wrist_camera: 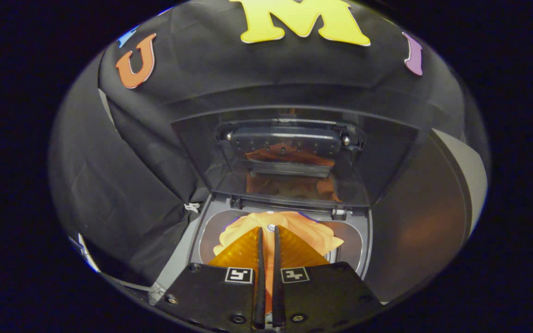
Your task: Put the clothes into the washing machine and then close the washing machine lid.
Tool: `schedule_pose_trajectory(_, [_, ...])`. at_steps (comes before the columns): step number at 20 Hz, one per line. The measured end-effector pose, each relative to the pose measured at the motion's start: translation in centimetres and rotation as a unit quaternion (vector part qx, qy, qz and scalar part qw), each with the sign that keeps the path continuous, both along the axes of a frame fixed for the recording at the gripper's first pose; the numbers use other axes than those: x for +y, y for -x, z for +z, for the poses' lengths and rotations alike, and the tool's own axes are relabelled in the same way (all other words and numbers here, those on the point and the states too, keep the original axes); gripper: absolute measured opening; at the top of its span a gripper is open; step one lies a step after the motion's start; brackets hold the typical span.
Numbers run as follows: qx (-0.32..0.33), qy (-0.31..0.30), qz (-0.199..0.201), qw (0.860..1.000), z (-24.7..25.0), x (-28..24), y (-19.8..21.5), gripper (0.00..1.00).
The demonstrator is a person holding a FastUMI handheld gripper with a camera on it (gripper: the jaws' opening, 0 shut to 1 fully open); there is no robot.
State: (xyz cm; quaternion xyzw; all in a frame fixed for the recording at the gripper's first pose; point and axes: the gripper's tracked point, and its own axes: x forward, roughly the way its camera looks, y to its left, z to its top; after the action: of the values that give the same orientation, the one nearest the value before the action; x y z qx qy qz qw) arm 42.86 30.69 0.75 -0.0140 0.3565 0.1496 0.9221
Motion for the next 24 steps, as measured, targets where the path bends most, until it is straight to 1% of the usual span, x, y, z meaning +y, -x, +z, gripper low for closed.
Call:
schedule_pose_trajectory(4, [0.011,-0.005,-0.007,1.0,-2.4,0.3,-0.7,0.09])
schedule_pose_trajectory(8, [0.029,-0.018,-0.029,0.999,-4.6,0.3,-1.6,0.09])
schedule_pose_trajectory(13, [0.054,-0.003,-0.035,0.998,-7.0,-0.3,-2.7,0.09])
schedule_pose_trajectory(21, [0.09,-0.012,-0.046,0.995,-9.0,-1.1,-2.9,0.09])
schedule_pose_trajectory(24, [0.095,-0.019,-0.042,0.994,-9.3,-1.0,-2.9,0.09])
